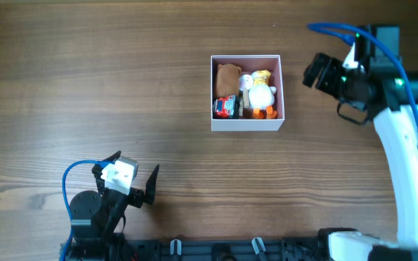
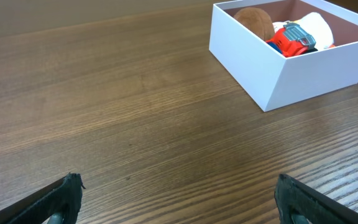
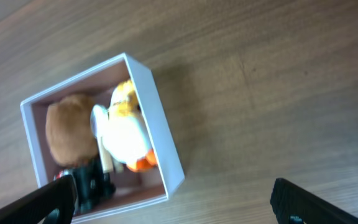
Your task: Pack container
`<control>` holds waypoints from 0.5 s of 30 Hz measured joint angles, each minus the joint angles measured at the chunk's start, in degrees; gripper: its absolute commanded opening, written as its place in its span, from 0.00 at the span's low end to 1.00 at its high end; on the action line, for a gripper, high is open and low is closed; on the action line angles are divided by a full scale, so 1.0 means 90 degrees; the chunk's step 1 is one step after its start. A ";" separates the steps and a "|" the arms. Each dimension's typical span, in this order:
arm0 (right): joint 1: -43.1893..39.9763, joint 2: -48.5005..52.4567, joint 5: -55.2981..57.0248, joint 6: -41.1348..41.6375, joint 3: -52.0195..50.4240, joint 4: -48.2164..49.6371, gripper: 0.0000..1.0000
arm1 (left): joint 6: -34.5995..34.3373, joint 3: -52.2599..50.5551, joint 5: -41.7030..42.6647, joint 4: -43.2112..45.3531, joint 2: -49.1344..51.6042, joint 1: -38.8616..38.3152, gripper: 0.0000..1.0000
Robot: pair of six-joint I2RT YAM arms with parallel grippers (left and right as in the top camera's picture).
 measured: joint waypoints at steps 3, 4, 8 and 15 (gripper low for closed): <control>0.0058 -0.0576 0.0000 -0.0044 -0.0010 -0.0114 1.00 | 0.0000 0.0000 0.0000 0.0000 0.0000 0.0000 1.00; 0.0073 -0.0823 0.0000 -0.0068 -0.0010 -0.0117 1.00 | 0.0000 0.0000 0.0000 0.0000 0.0000 0.0000 1.00; 0.0073 -0.1256 0.0000 -0.0146 -0.0160 -0.0124 1.00 | 0.0000 0.0000 0.0000 0.0000 0.0000 0.0000 1.00; 0.0073 -0.1739 0.0000 -0.0364 -0.1579 0.1056 1.00 | 0.0000 0.0000 0.0002 0.0007 0.0000 0.0000 1.00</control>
